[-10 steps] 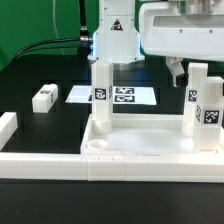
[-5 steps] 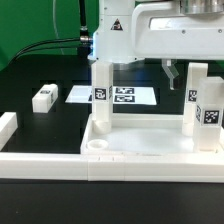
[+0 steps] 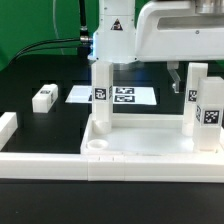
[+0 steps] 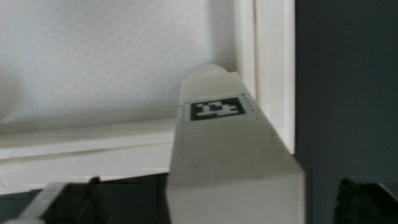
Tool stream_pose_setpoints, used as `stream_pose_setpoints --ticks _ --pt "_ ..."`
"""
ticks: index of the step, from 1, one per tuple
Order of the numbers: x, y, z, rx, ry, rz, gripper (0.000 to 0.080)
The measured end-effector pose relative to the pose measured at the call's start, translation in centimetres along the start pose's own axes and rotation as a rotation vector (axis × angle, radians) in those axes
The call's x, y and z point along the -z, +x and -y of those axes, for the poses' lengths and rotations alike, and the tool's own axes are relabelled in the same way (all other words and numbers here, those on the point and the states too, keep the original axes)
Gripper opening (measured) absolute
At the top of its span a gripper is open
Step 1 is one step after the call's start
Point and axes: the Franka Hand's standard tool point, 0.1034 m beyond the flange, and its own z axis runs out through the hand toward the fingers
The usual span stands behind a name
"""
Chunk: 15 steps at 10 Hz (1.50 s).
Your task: Assemble desk
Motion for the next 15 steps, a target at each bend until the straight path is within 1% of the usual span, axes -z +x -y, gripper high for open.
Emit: stream_pose_setpoints --ticks 1,2,3,6,8,9,12,15 --pt "0.10 0.07 0.05 0.014 0.001 0.000 0.0523" --pt "0.07 0.08 0.01 0.010 0.001 0.000 0.0380" --pt "0.06 0.08 0.01 -0.010 0.001 0.000 0.0287" --pt "0.05 0.08 0.00 -0.064 0.001 0.000 0.0288" --pt "-0.01 0.03 0.11 -0.269 0.003 -0.001 0.0288" --pt "-0.06 -0.14 0.49 -0.415 0.004 -0.010 0.0288" --pt "-0.07 -0.21 0.41 -0.728 0.006 -0.012 0.0289" --pt "-0.13 -0.18 0.06 -1.101 0.029 0.002 0.0289"
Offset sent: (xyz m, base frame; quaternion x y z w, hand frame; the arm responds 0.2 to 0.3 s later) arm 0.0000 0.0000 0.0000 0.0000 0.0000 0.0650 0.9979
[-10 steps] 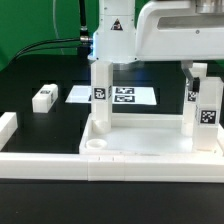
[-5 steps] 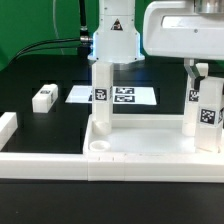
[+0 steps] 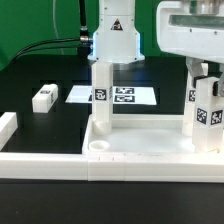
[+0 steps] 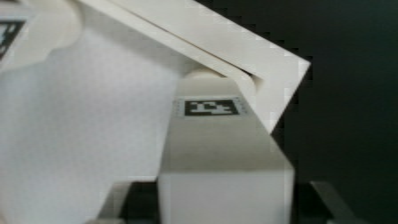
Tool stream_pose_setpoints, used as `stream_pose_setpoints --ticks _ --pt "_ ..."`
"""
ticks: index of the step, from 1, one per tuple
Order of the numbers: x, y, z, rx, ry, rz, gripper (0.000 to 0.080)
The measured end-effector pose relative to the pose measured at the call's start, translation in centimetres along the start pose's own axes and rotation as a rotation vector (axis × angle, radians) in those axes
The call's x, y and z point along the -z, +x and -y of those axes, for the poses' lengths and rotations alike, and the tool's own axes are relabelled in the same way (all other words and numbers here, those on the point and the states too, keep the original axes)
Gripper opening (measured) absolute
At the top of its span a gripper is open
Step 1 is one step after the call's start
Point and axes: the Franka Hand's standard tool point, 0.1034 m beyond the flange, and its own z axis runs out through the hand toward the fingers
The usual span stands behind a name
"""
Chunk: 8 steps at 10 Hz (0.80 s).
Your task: Assemble desk
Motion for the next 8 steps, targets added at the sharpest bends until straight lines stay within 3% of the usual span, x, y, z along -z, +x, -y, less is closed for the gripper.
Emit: stream_pose_setpoints --ticks 4,6,7,8 --pt "-0.13 -0.55 0.11 -0.301 0.005 0.010 0.0289" --pt "-0.19 -0.64 0.13 -0.243 0.005 0.013 0.0535" --pt "-0.02 -0.95 0.19 -0.202 -0.011 0.021 0.0535" --pt "0.06 -1.31 0.43 -0.126 -0.008 0.024 0.0625"
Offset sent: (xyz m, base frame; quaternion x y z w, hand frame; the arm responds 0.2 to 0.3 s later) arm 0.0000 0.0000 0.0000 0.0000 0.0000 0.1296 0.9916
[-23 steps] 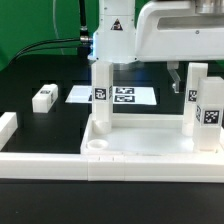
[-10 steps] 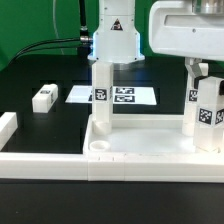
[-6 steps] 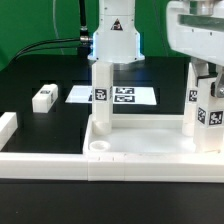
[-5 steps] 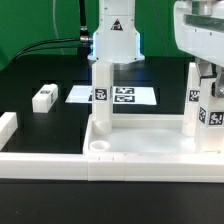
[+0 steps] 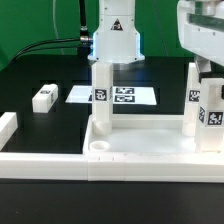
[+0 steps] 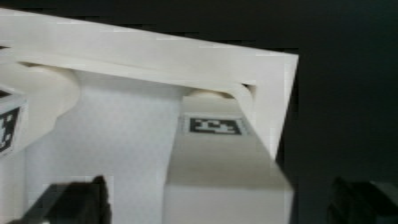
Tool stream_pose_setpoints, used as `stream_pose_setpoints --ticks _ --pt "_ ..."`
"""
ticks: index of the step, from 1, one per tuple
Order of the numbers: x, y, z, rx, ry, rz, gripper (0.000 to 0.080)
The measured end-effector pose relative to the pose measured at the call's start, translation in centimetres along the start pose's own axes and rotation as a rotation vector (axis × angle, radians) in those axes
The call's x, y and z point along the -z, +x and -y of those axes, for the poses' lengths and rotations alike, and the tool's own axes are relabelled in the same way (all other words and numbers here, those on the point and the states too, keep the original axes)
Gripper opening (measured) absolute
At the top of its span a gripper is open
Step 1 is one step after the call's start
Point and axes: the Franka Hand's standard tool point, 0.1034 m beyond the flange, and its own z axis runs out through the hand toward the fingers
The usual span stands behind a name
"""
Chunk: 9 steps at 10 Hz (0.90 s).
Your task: Assemble desk
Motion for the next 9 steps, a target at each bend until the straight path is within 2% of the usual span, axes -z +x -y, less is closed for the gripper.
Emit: stream_pose_setpoints --ticks 6,9 --pt "-0.09 0.09 -0.08 0.427 -0.002 0.000 0.0649" --pt "-0.44 0.28 -0.07 0.745 -0.013 -0.019 0.0649"
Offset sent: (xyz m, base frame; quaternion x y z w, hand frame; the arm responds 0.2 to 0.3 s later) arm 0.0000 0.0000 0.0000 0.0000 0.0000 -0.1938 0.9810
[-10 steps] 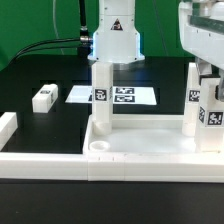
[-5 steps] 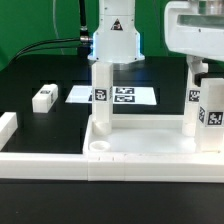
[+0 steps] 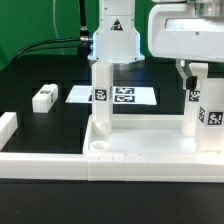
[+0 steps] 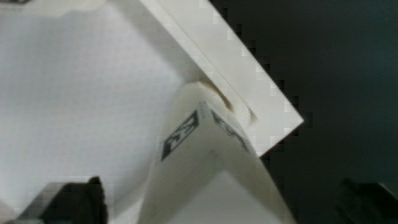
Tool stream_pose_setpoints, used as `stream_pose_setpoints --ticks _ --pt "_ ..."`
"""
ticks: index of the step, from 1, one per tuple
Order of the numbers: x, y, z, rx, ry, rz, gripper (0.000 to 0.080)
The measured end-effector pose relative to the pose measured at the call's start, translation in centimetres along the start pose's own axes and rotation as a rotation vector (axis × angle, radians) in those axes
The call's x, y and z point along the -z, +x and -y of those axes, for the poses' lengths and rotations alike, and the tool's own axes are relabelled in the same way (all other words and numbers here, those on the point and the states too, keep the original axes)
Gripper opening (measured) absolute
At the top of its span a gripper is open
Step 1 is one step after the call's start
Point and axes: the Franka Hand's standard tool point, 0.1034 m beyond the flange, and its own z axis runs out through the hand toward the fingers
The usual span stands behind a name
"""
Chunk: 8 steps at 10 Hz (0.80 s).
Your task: Assemble desk
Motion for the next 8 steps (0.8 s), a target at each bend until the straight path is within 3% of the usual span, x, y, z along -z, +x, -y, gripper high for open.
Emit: stream_pose_setpoints --ticks 5,7,8 --pt "-0.34 0.00 -0.05 0.369 -0.014 -0.008 0.0649" --pt "-0.35 0.05 -0.11 0.433 -0.014 -0.008 0.0364" --pt "-0.36 0.11 -0.23 0.418 -0.015 -0.008 0.0288"
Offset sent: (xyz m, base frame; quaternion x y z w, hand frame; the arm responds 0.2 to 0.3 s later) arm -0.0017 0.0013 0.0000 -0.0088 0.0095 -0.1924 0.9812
